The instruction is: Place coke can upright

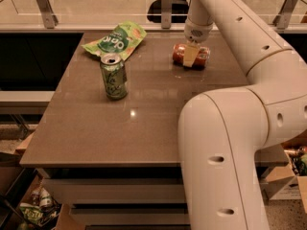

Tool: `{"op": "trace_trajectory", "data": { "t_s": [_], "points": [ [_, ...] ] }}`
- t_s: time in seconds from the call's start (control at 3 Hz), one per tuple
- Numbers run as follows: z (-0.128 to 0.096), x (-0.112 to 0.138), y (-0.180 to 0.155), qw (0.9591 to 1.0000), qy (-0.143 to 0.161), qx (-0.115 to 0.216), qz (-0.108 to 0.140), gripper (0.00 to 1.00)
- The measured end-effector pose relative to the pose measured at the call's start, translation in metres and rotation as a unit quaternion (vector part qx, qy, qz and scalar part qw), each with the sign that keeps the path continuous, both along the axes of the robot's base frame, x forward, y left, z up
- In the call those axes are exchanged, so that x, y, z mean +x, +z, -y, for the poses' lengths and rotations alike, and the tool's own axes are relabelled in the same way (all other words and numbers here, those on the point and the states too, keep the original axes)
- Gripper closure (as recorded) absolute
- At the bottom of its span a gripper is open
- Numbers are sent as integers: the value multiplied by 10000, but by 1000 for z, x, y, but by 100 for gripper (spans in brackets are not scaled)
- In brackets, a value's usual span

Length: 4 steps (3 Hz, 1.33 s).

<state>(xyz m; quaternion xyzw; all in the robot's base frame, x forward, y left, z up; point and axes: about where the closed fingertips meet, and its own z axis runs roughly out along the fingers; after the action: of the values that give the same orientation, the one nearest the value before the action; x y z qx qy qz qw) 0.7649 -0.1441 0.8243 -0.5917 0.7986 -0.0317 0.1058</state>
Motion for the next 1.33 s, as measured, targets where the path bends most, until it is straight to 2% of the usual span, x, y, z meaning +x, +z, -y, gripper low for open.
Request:
{"op": "trace_trajectory", "data": {
  "t_s": [0.33,1.0,1.33],
  "points": [
    [0,0,0,10000,-1,-1,1,100],
    [12,-6,27,9993,-247,-188,200,100],
    [15,-10,39,9989,-294,-139,333,100]
  ]
}}
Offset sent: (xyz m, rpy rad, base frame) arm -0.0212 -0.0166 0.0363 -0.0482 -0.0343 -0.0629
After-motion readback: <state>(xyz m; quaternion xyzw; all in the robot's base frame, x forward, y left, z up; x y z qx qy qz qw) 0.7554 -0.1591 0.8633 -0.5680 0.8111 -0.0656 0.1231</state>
